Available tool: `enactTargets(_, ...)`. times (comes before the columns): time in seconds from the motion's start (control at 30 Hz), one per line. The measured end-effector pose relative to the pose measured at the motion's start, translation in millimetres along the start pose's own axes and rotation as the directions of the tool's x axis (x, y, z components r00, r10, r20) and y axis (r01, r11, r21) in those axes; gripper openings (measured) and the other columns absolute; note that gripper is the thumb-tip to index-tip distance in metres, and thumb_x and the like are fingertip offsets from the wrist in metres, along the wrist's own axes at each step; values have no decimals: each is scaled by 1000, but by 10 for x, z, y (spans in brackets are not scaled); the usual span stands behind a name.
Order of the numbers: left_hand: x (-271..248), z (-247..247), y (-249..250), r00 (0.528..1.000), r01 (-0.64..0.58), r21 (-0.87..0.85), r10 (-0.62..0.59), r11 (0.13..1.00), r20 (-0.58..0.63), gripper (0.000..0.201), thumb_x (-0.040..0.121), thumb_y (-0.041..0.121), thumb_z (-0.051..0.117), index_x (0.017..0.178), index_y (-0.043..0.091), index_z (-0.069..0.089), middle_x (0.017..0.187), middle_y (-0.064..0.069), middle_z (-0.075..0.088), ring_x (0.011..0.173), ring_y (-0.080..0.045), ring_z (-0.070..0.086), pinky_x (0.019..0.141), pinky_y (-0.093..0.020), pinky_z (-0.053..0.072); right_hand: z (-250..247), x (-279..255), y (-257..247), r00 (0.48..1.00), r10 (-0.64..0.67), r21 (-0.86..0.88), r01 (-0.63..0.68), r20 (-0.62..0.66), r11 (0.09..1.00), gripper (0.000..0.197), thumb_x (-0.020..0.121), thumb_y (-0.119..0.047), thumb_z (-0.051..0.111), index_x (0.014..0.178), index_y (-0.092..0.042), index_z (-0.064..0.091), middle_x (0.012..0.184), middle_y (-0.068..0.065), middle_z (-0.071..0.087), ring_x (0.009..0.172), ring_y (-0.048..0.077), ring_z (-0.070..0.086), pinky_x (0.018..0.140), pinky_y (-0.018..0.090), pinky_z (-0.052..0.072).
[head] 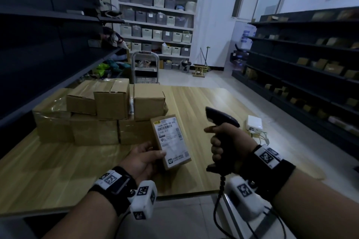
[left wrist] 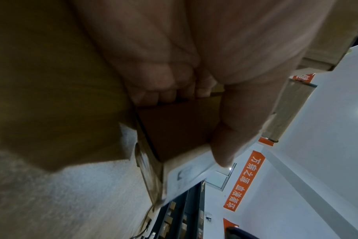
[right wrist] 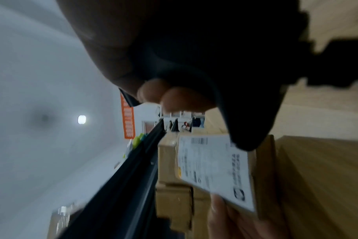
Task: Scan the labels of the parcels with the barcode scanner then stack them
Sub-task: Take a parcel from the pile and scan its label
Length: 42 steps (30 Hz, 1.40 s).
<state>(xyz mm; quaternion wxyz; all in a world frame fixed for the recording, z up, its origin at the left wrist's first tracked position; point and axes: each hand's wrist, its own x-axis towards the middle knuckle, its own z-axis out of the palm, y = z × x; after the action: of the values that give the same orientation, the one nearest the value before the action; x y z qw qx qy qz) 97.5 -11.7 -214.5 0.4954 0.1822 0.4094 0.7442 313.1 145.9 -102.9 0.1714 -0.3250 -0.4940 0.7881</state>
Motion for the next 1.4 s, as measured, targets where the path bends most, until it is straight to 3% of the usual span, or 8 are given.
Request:
enactTargets(0.23,-15,29,14,999,12,-31,-13,999,-39,112,39,2,110,139,-10,61,136,-36,69,122,-52,72,94,-64,63,-672,503,72,984,-40,347,98,-171,933,32,98,-31,56,109,-2,64,69,5,50,53,19,50,48,27,51)
enactTargets(0.37,-10,43,16,999,11,-16,-12,1000,-34,119,38,4,111,143,-11,58,141,-37,65,127,-53,68,98,-65,61,-981,716,187,966,-26,431,139,-259,892,42,101,-40,54,120,-4,62,70,4,47,62,21,46,67,35,50)
enactTargets(0.67,-12,258,39,994,107,47,-107,993,6,112,37,5,110,136,-12,62,135,-37,69,120,-52,73,80,-51,69,-1187,892,217,982,-73,513,152,-172,845,53,95,-50,64,116,-3,73,96,16,69,90,34,66,89,56,54)
enactTargets(0.87,478,960,-34,981,169,153,-150,974,-126,37,92,1,71,126,-13,67,119,-38,75,98,-45,79,65,-48,70,-1201,899,195,977,-54,573,167,-209,802,58,100,-58,57,117,-4,72,101,14,64,90,32,62,82,52,53)
enactTargets(0.93,764,1106,-86,964,213,228,-167,950,-207,32,95,7,74,123,-9,72,115,-35,77,89,-43,79,58,-44,67,-1220,904,219,972,-61,608,190,-227,771,58,98,-56,62,121,-4,72,87,12,63,76,29,60,77,47,54)
enactTargets(1.07,1285,1280,-126,932,242,295,-138,924,-336,42,86,19,88,117,-7,77,103,-30,81,92,-46,78,89,-59,65,-1244,927,227,973,-74,681,206,-218,702,52,98,-52,65,118,-4,67,70,8,51,60,24,48,69,36,45)
enactTargets(1.23,1706,1472,-206,929,226,342,-96,912,-357,36,87,16,88,111,-7,74,73,-18,79,57,-31,76,52,-36,61,-1266,987,251,983,-94,709,177,-155,683,49,95,-50,66,115,-5,65,66,6,43,56,23,41,65,33,40)
enactTargets(1.4,1840,1511,-311,924,244,454,-64,857,-377,45,86,17,91,113,-14,73,92,-25,80,81,-36,75,88,-49,64,-1296,992,269,988,-112,734,154,-106,662,47,95,-48,68,114,-6,66,67,5,43,59,21,38,66,34,37)
